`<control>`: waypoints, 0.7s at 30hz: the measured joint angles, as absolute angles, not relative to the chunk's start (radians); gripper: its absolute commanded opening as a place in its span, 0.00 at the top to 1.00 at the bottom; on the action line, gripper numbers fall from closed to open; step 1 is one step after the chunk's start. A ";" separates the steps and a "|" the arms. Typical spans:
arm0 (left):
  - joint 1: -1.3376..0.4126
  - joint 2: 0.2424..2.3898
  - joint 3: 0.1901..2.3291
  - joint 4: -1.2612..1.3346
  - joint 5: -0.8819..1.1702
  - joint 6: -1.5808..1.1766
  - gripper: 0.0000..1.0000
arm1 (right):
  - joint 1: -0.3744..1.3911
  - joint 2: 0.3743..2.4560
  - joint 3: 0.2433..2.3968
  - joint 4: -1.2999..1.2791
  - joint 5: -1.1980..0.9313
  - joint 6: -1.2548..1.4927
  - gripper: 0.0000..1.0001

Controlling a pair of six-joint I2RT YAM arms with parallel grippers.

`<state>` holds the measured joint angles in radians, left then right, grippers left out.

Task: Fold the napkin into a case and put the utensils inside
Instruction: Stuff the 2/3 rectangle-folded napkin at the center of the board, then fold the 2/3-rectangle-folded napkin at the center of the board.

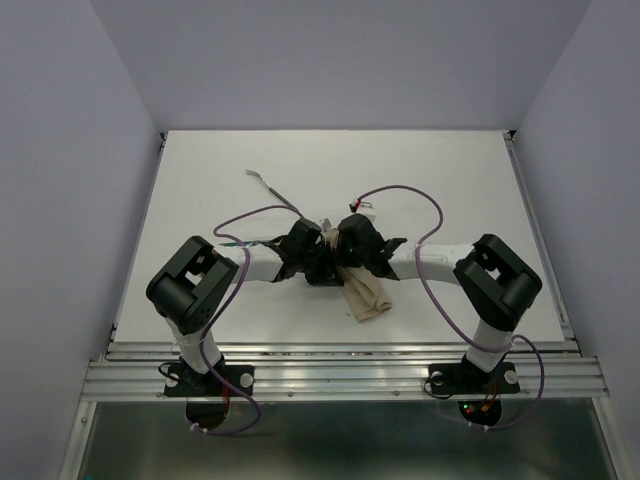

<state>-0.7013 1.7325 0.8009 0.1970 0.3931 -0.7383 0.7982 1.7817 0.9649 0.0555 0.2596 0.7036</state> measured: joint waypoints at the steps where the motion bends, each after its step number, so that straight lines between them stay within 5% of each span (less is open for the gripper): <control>1: -0.701 1.732 0.801 0.197 0.394 -0.738 1.00 | 0.797 1.774 0.961 0.051 0.257 0.704 0.64; 13: -0.701 1.740 0.805 0.202 0.404 -0.737 1.00 | 0.797 1.560 0.910 -0.060 0.237 0.650 0.57; 21: -0.701 1.740 0.806 0.202 0.404 -0.734 1.00 | 0.797 1.420 0.830 -0.204 0.279 0.573 0.27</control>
<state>-0.7013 1.7397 0.8062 0.2020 0.4042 -0.7338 0.7971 1.4197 0.8299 -0.2039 0.2787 0.5728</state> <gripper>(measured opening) 0.014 0.674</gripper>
